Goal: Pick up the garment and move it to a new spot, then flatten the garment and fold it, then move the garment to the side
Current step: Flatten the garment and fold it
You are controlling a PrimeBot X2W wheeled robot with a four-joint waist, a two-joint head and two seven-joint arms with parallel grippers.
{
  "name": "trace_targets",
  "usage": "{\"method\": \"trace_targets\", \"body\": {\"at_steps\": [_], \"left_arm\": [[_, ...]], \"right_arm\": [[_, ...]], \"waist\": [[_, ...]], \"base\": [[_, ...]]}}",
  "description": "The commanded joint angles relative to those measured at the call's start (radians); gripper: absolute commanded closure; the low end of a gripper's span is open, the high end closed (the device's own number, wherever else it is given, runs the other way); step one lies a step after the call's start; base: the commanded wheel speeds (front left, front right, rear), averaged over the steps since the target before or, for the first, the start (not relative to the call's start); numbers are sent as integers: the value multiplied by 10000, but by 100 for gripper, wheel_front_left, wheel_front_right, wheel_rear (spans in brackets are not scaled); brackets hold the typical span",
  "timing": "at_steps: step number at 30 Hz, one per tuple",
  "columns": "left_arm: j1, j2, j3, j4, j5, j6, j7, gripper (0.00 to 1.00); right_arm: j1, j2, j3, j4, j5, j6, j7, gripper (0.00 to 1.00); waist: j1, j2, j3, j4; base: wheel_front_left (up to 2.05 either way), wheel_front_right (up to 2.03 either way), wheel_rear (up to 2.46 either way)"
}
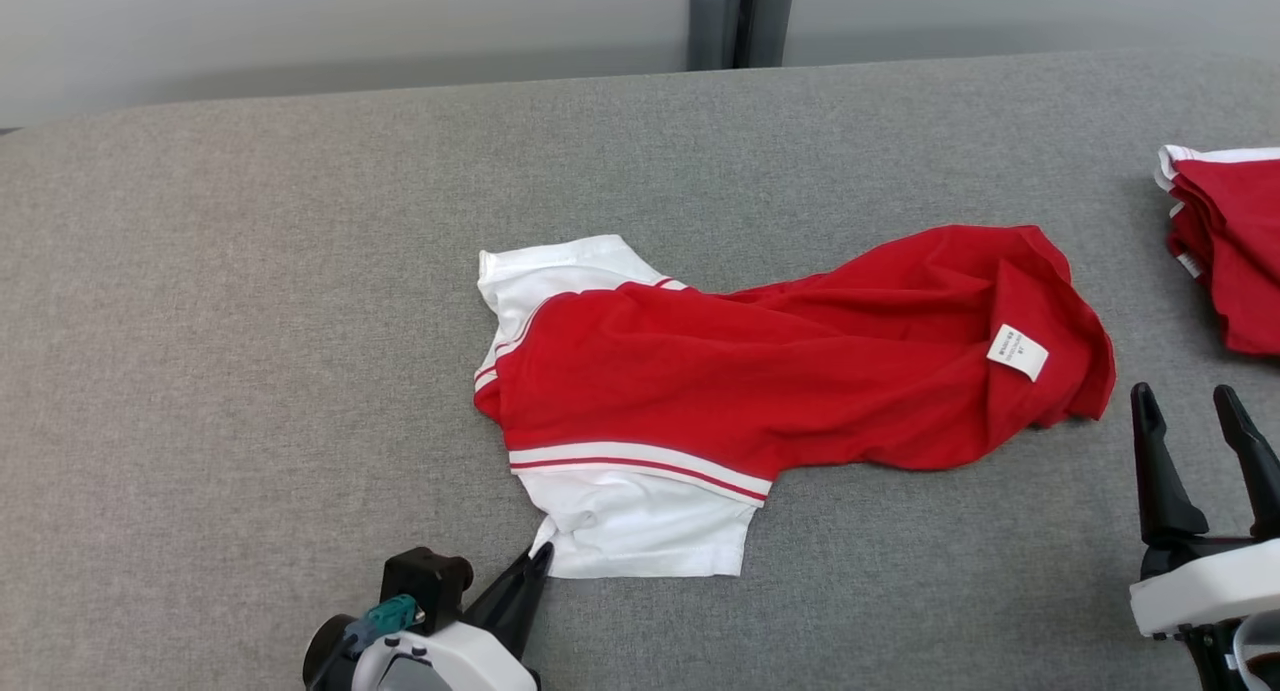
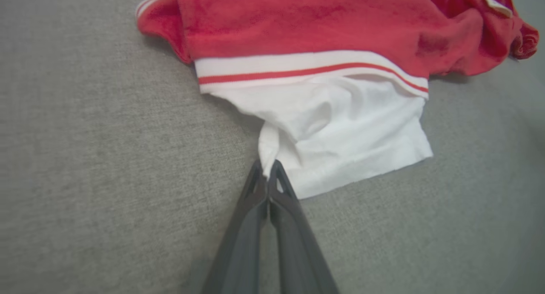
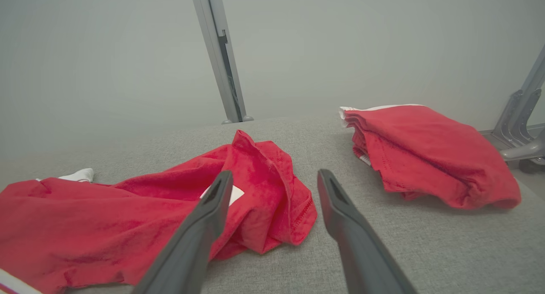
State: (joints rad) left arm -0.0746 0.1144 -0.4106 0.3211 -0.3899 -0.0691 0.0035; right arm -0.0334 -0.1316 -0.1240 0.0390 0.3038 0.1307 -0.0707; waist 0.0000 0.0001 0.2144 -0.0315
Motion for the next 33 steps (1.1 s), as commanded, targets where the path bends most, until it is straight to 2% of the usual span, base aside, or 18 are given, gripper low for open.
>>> {"method": "trace_targets", "body": {"at_steps": [1, 8, 20, 21, 22, 23, 25, 33], "left_arm": [[-254, 85, 52, 0, -74, 45, -69, 100], [-480, 145, 50, -92, -38, 83, -157, 100], [-895, 168, -28, 14, -43, 26, -373, 100], [-929, 165, -39, 30, -57, 21, -395, 100], [-954, 156, -47, 46, -72, 16, -411, 100], [-982, 152, -53, 71, -84, 9, -432, 100], [-1012, 147, -55, 108, -97, 23, -482, 100], [-1204, 162, 37, 170, -132, 97, -841, 100]], "right_arm": [[-134, -123, -153, 161, 74, 2, -33, 0], [-813, -536, -350, 973, 248, 2, 20, 0], [-2336, -1306, 726, 2351, 708, 0, 540, 2], [-2441, -1384, 803, 2423, 760, 0, 657, 23], [-2501, -1449, 890, 2483, 829, 2, 777, 49], [-2544, -1518, 927, 2486, 900, 2, 874, 62], [-2621, -1666, 920, 2448, 966, 0, 1005, 100], [-2579, -1796, 966, 1994, 1251, 0, 1222, 100]], "waist": [[0, -1, 73, 56], [0, -1, 551, 183], [0, -1, 1180, 441], [0, -1, 1206, 456], [0, -1, 1233, 472], [0, -1, 1251, 482], [0, -1, 1290, 498], [0, -1, 1291, 468]], "base": [[0, 0, 0], [0, 0, 0], [0, 0, 0], [0, 0, 0], [0, 0, 0], [0, 0, 0], [0, 0, 0], [0, 0, 0]]}}
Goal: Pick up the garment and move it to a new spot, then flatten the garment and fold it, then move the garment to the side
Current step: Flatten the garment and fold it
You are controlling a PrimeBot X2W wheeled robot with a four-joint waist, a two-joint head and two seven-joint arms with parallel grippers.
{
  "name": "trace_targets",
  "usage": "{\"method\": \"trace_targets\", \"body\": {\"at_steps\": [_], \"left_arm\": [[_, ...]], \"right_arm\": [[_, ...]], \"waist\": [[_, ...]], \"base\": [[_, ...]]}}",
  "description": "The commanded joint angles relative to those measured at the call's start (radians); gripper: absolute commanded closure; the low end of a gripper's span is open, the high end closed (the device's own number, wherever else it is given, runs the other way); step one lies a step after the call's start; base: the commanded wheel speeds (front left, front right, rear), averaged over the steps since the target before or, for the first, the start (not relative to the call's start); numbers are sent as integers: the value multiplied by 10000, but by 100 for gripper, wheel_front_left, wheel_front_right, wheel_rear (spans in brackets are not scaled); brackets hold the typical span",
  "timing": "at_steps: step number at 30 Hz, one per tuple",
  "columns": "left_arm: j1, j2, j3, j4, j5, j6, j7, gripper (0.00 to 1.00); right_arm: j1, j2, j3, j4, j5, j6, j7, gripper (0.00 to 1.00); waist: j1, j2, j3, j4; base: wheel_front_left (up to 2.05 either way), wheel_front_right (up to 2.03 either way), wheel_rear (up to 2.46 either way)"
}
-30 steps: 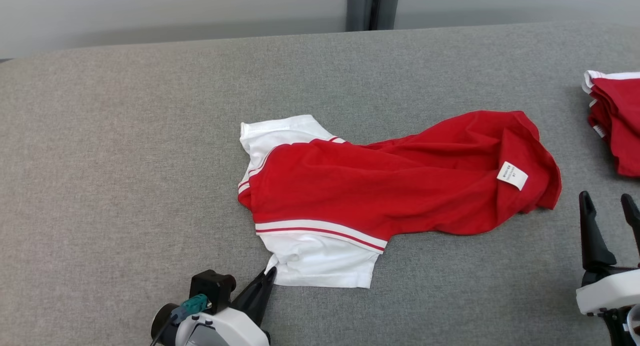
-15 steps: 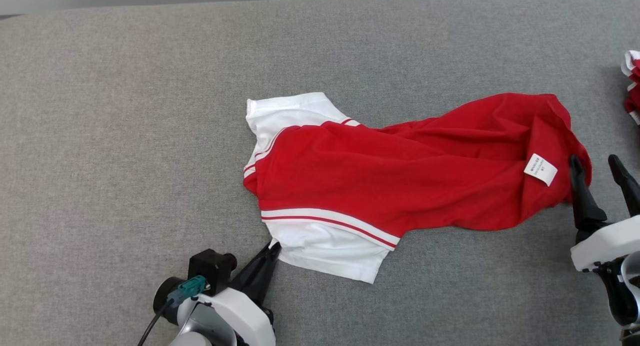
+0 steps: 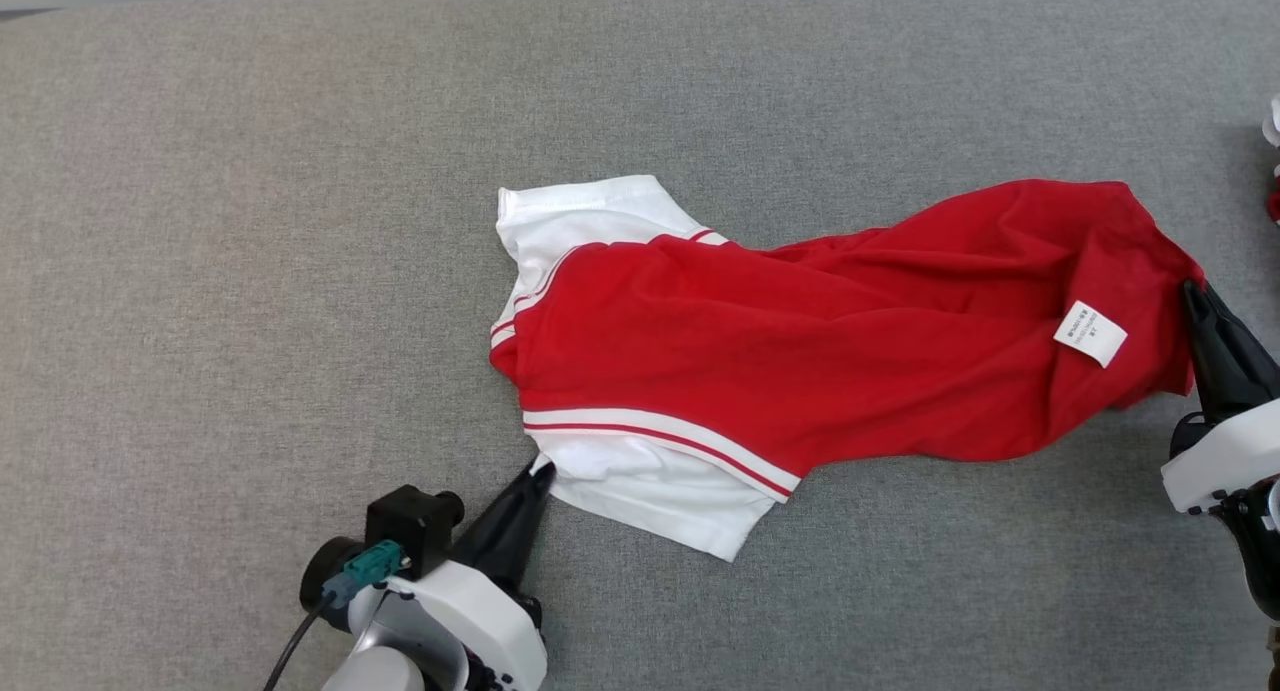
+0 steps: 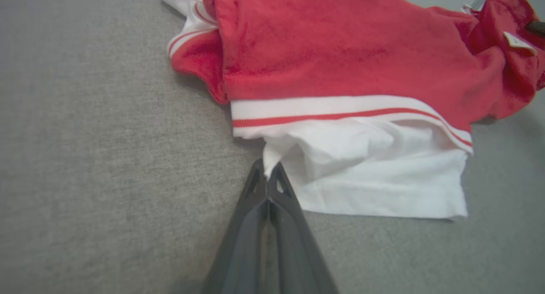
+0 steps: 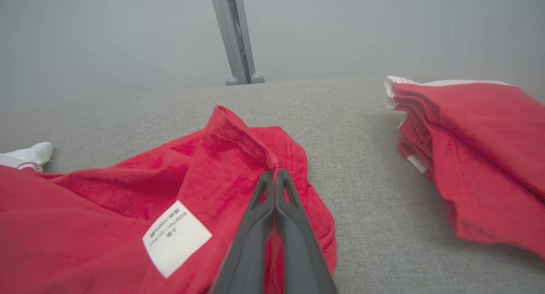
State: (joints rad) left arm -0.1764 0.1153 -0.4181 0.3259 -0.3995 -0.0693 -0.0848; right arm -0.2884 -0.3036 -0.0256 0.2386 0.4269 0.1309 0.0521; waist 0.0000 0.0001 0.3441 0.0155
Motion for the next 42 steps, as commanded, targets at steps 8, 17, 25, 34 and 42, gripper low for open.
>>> {"method": "trace_targets", "body": {"at_steps": [8, 17, 25, 34, 42], "left_arm": [[-523, 487, 689, -589, -82, 370, -691, 100], [-1813, 1054, 1328, -1968, -150, 399, -507, 100], [-4224, 1441, 1515, -3075, 133, 275, 42, 100], [-7456, 1929, 1908, -2878, 113, 28, 865, 100], [-9176, 1834, 1618, -1794, -121, -288, 1058, 100]], "right_arm": [[235, -58, -154, -929, 291, 0, -385, 100], [-233, 46, -458, -2076, 1477, 0, -641, 100], [-1616, -319, -726, -2838, 1852, 0, -427, 100], [-4032, -782, -502, -2315, 1600, 1, -23, 100], [-5269, -921, 109, -1298, 1898, 0, -55, 100]], "waist": [[0, -1, -397, -155], [0, -1, -977, -227], [0, -1, -1366, -270], [0, -1, -1469, -583], [0, -1, -1378, -672]], "base": [[0, 0, 0], [0, 0, 0], [0, 0, 0], [0, 0, 0], [0, 0, 0]]}}
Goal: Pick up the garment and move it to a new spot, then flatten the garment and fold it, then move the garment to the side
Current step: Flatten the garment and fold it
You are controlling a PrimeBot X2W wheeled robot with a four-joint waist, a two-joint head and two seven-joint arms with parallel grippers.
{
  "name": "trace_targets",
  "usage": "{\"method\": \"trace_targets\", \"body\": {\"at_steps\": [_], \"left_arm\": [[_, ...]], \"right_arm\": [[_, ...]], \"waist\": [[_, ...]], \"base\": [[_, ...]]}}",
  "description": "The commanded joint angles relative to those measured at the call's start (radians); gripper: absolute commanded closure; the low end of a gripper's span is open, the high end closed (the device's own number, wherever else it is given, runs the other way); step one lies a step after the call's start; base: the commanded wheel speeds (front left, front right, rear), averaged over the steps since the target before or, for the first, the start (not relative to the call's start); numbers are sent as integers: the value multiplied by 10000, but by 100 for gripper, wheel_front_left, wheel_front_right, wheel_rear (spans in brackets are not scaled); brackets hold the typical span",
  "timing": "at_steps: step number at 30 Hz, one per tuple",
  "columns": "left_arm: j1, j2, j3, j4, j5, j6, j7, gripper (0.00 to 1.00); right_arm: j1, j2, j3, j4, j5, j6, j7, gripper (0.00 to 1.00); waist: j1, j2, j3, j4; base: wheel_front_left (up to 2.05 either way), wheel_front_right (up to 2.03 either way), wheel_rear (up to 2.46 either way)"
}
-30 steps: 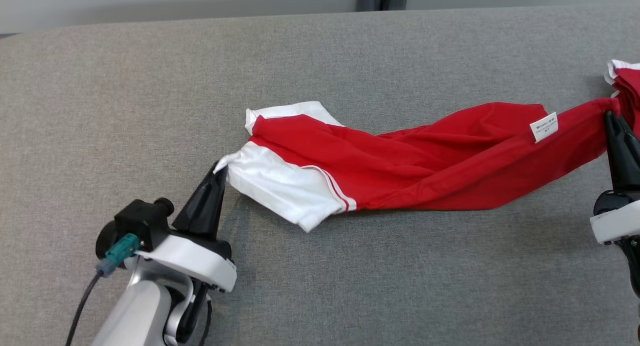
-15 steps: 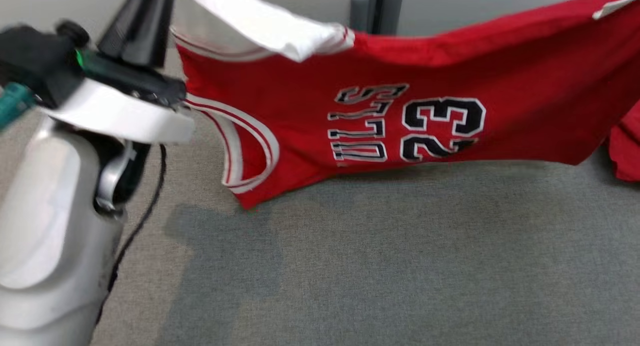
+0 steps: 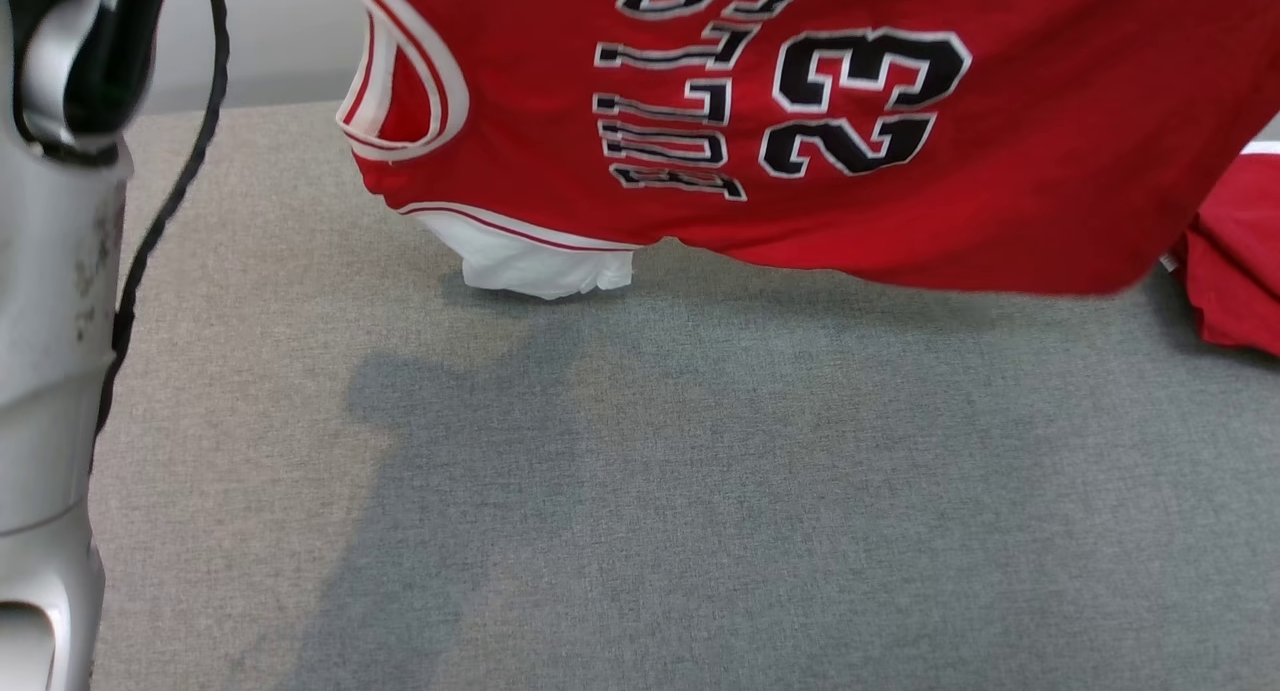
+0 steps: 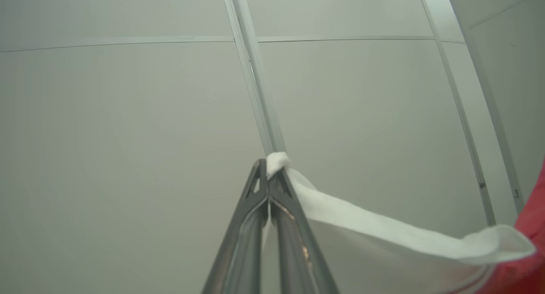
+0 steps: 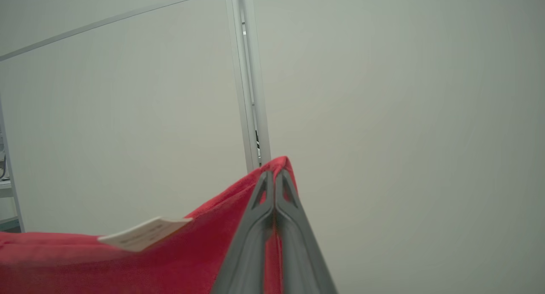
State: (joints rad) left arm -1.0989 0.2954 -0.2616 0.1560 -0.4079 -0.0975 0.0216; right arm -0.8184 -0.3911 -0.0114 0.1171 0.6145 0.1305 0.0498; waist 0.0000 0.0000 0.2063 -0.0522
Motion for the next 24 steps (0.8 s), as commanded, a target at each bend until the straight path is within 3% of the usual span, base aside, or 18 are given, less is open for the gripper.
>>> {"method": "trace_targets", "body": {"at_steps": [1, 10, 18, 24], "left_arm": [[-168, -5, 3, 91, -54, -46, -20, 100], [-2222, -265, -555, 2829, -63, -257, -716, 100], [-4325, -589, -1075, 5471, 133, -327, -2365, 100], [-5568, -711, -996, 6410, 449, -262, -2853, 100]], "right_arm": [[-140, -55, 54, 59, 90, 5, -66, 100], [-2317, 300, 1388, 1675, 994, 5, -514, 100], [-4607, 746, 2696, 3752, 1782, 5, -2157, 100], [-6013, 1357, 3083, 5054, 2059, 5, -3071, 100]], "waist": [[0, 0, 46, 8], [0, 0, 1063, -155], [0, 0, 1859, -290], [0, 0, 2071, -393]], "base": [[0, 0, 0], [0, 0, 0], [0, 0, 0], [0, 0, 0]]}}
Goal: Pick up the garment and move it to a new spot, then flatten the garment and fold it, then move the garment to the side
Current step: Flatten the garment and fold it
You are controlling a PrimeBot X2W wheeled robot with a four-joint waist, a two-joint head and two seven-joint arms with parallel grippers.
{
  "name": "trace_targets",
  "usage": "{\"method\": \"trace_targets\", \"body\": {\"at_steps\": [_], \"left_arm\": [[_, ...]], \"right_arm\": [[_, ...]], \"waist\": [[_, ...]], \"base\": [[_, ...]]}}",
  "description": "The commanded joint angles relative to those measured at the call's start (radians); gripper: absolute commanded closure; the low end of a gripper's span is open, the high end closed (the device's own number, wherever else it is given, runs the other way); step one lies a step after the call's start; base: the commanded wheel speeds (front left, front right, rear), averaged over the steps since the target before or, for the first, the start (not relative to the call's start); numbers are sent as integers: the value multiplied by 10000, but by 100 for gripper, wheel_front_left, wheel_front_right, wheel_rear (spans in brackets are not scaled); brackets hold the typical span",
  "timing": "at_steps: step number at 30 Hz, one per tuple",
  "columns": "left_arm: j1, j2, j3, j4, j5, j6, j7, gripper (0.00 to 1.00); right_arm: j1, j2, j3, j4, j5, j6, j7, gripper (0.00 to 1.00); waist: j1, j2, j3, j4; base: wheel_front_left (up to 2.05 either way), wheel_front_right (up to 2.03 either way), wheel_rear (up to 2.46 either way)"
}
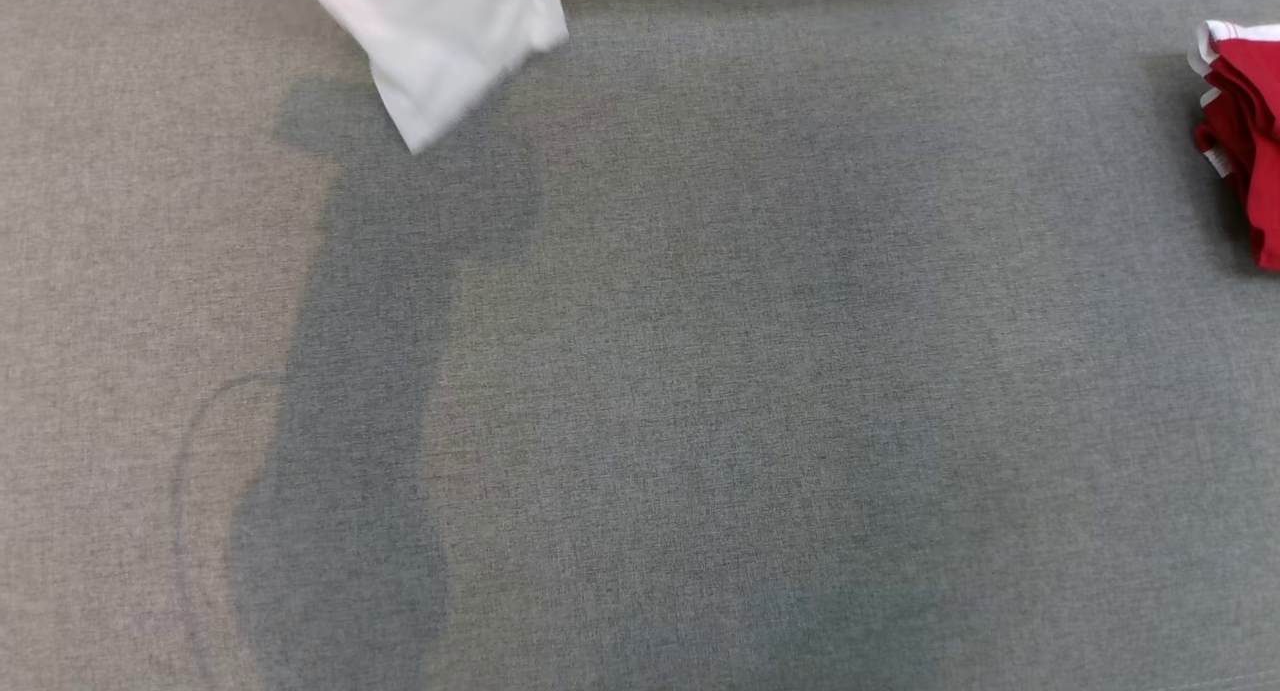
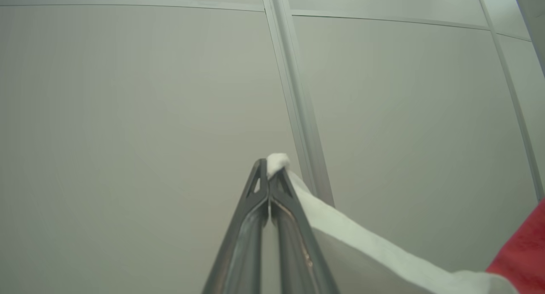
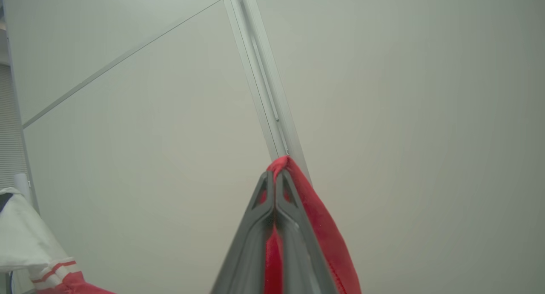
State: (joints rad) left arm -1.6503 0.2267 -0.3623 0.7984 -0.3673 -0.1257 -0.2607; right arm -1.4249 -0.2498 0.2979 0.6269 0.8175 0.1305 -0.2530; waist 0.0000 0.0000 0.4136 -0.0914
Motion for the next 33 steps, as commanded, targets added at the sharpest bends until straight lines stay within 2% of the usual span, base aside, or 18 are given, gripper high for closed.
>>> {"method": "trace_targets", "body": {"at_steps": [1, 3, 8, 16, 21, 26, 30, 33], "left_arm": [[-191, -48, 85, 61, 77, 40, -29, 100], [-207, -160, 184, 300, 25, 27, -27, 100], [163, -617, 169, 2025, -530, -31, 41, 100], [1289, -1011, -404, 3357, -1369, -48, 161, 100], [2284, -1060, -453, 3458, -2239, -49, 105, 100], [4018, -921, -602, 3175, -3062, -50, -14, 100], [5482, -670, -302, 2327, -3598, -51, -41, 100], [6725, -382, 150, 1382, -3438, -51, -31, 100]], "right_arm": [[-74, 61, 7, 189, 58, 5, -77, 100], [-246, 216, 152, 690, 29, 5, -114, 100], [-66, 590, 556, 1971, 36, 5, -124, 100], [798, 614, 1355, 2885, 622, 5, -125, 100], [1477, 491, 1756, 2895, 979, 5, -123, 100], [2848, 350, 1913, 2507, 1510, 5, -125, 100], [4230, 236, 1763, 1852, 1790, 5, -125, 100], [5392, 181, 1651, 1256, 1855, 5, -124, 100]], "waist": [[0, 0, 9, -8], [0, 0, 21, 7], [0, 0, -19, 138], [0, 0, 551, 331], [0, 0, 829, 376], [0, 0, 645, 427], [0, 0, 410, 513], [0, 0, 167, 523]], "base": [[0, 0, 0], [0, 0, 0], [0, 0, 0], [0, 0, 0], [0, 0, 0], [0, 0, 0], [0, 0, 0], [0, 0, 0]]}}
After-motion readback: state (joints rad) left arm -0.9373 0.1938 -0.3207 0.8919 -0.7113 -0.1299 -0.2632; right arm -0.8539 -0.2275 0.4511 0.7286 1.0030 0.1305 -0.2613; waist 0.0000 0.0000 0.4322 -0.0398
